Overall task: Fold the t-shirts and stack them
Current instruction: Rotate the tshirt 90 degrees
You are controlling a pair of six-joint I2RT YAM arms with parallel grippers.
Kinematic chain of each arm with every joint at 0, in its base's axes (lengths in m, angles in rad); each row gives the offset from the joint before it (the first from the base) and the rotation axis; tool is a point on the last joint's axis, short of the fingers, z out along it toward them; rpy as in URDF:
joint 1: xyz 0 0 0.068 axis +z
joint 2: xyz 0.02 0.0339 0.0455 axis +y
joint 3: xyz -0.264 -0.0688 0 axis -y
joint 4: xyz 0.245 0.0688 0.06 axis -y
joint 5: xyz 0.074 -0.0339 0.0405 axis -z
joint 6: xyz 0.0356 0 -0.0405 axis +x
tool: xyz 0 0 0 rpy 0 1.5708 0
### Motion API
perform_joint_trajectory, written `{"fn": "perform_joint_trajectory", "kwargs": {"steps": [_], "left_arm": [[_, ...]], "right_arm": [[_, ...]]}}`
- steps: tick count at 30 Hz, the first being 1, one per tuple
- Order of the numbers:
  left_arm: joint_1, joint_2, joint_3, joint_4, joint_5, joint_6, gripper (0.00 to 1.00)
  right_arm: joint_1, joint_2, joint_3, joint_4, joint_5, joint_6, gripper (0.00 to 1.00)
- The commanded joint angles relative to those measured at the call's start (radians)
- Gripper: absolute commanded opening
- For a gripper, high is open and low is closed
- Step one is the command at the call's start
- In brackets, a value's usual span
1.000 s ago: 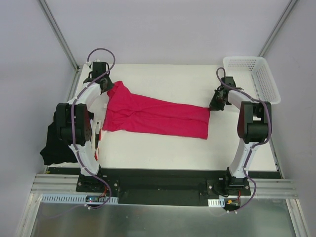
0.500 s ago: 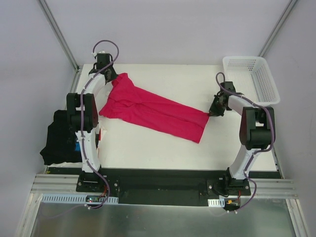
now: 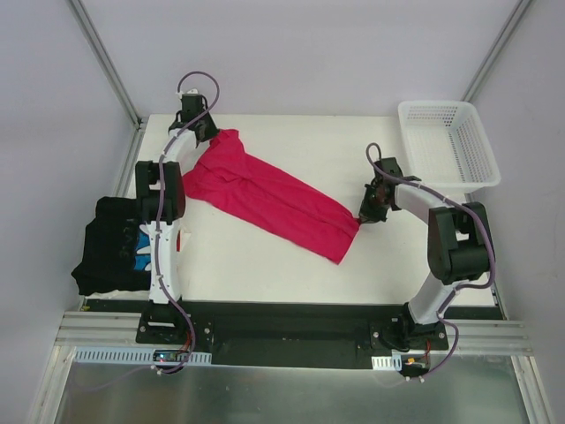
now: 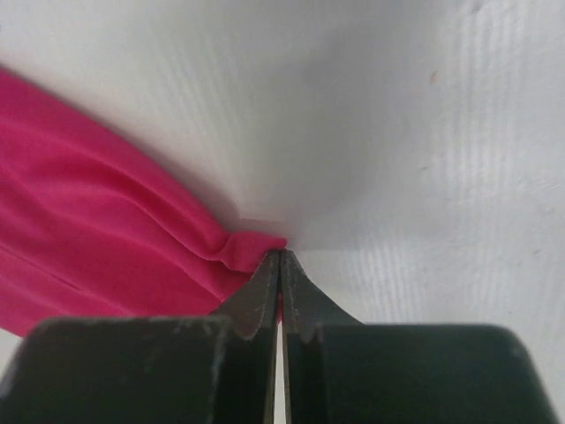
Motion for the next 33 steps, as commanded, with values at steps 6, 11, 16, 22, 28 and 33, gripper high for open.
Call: {"fn": "perform_joint_trajectory", "kwargs": {"steps": [6, 11, 16, 22, 28, 33], "left_arm": [[0.009, 0.087, 0.144, 0.068, 0.055, 0.002, 0.0], [0.015, 0.076, 0.152, 0.074, 0.053, 0.012, 0.0], [0.015, 0.056, 0.135, 0.076, 0.067, 0.028, 0.13], [0.015, 0.009, 0.108, 0.077, 0.081, 0.057, 0.67], [0.015, -0.097, 0.051, 0.065, 0.094, 0.108, 0.89], [0.008, -0.316, -0.194, 0.031, 0.073, 0.103, 0.92]], "right_arm": [[0.097, -0.074, -0.027, -0.061, 0.015, 0.043, 0.01], [0.097, -0.098, -0.051, -0.058, 0.047, 0.033, 0.01], [0.099, -0.144, -0.103, -0.032, 0.059, 0.032, 0.01], [0.094, -0.167, -0.126, -0.017, 0.077, 0.013, 0.01], [0.084, -0.184, -0.13, 0.003, 0.062, -0.003, 0.04], [0.073, -0.226, -0.131, 0.017, 0.045, -0.019, 0.01]]}}
